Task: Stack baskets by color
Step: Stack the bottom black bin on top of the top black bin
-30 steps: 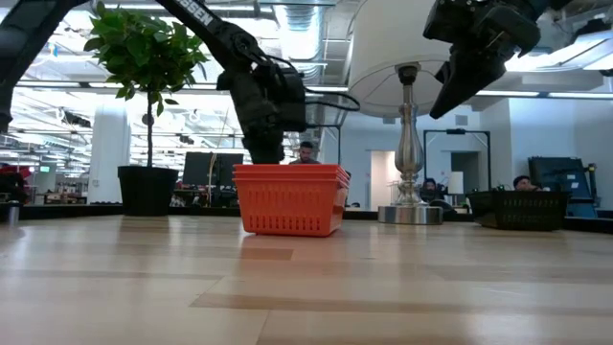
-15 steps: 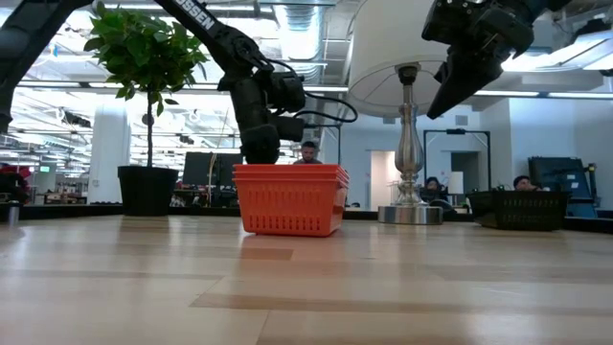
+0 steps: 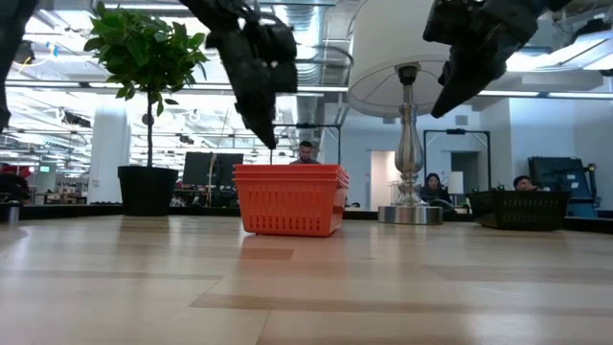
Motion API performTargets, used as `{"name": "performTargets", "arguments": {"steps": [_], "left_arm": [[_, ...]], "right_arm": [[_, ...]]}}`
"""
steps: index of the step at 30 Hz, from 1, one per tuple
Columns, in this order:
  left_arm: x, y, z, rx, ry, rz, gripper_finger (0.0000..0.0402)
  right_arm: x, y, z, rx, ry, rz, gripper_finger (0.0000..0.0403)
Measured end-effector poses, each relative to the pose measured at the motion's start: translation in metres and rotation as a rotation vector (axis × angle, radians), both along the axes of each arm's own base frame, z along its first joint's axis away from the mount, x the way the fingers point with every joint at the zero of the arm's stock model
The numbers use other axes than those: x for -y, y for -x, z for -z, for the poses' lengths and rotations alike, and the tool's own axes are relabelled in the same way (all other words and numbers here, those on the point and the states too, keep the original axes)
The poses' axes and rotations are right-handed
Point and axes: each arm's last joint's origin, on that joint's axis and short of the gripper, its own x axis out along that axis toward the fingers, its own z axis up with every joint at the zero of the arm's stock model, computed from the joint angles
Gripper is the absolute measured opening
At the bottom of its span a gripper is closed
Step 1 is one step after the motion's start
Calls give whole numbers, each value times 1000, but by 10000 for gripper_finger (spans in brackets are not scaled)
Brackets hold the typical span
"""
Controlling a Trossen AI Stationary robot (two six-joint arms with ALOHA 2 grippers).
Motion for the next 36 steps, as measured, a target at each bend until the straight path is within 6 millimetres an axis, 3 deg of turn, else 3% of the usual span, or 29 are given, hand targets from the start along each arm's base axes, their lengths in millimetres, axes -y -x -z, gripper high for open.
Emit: {"name": "performTargets", "arguments": {"steps": [6, 10, 14, 18, 23, 27, 31, 36], "left_arm": [[45, 24, -4, 41, 75, 77, 0], [69, 39, 12, 89, 87, 93, 0], [81, 51, 23, 151, 167, 47, 0], [97, 67, 36, 82, 256, -16, 0], [122, 76, 56, 19, 293, 28, 0], [133, 75, 66, 2, 293, 74, 0], [134, 70, 65, 76, 301, 103, 0], [130, 64, 61, 153, 292, 108, 0]], "right_arm": [[-24, 9, 6, -98, -122, -28, 7], [-44, 19, 10, -195, -194, -30, 7], [-62, 28, 12, -265, -290, -32, 7], [-77, 35, 12, -354, -465, -4, 7], [-98, 46, 12, -467, -627, 85, 7], [-109, 60, 15, -592, -680, 284, 11], [-125, 72, 15, -654, -732, 397, 53], [-143, 88, 27, -710, -790, 510, 148]]}}
